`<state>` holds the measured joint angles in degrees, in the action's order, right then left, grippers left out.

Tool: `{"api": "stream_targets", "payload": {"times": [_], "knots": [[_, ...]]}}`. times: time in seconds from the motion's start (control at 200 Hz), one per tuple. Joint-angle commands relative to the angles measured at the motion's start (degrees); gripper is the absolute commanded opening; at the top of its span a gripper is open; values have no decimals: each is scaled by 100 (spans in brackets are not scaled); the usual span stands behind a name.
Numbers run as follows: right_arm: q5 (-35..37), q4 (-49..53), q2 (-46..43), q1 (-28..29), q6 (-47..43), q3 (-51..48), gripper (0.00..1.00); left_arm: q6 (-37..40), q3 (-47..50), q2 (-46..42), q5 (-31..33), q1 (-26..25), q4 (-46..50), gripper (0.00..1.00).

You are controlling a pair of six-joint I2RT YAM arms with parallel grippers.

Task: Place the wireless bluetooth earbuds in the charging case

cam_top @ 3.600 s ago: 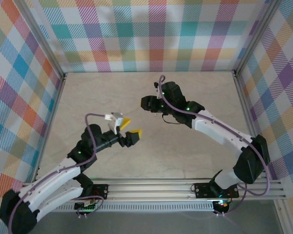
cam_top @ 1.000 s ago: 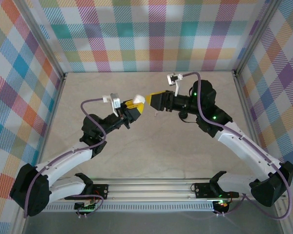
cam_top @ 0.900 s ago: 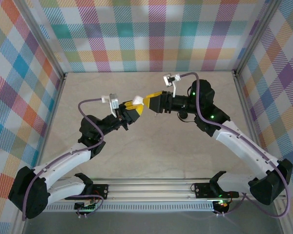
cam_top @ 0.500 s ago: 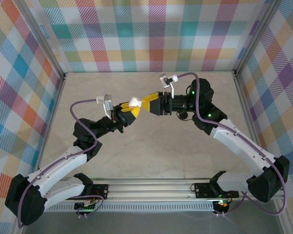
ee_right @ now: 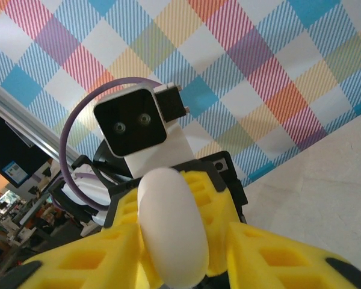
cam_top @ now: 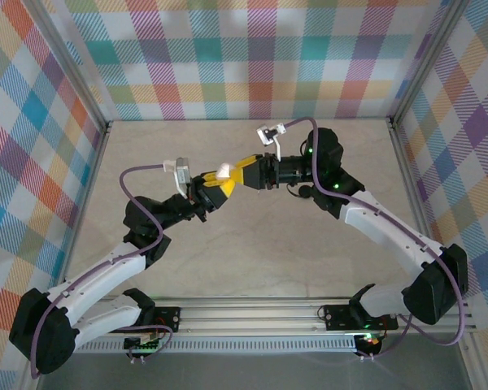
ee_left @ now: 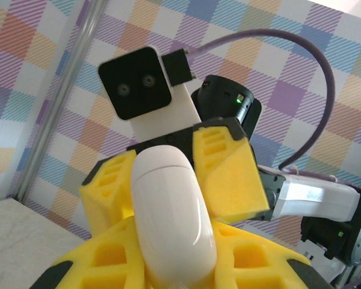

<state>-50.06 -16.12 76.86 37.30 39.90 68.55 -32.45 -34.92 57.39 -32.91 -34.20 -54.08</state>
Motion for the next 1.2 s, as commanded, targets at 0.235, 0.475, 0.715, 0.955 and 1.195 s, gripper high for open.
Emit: {"api": "stream_targets", "payload": {"times": [0.235, 0.475, 0.715, 0.955, 1.195], "knots": [[-554, -344, 200, 21, -45, 228, 12, 20, -42, -79, -187, 9, 42, 6], [-298, 1833, -174, -127, -1820, 642, 11, 1228, -297, -928, 78, 18, 2597, 64], [479, 5083, -136, -144, -4730, 1863, 12, 1863, -349, -1424, -348, 62, 4035, 64], [370, 6001, -184, -59, -6022, 2016, 12, 2708, -531, -1379, -800, 62, 4296, 62], [666, 6524, -139, 226, -6690, 2012, 12, 2878, -1252, -483, -1772, 39, 4354, 56]]}}
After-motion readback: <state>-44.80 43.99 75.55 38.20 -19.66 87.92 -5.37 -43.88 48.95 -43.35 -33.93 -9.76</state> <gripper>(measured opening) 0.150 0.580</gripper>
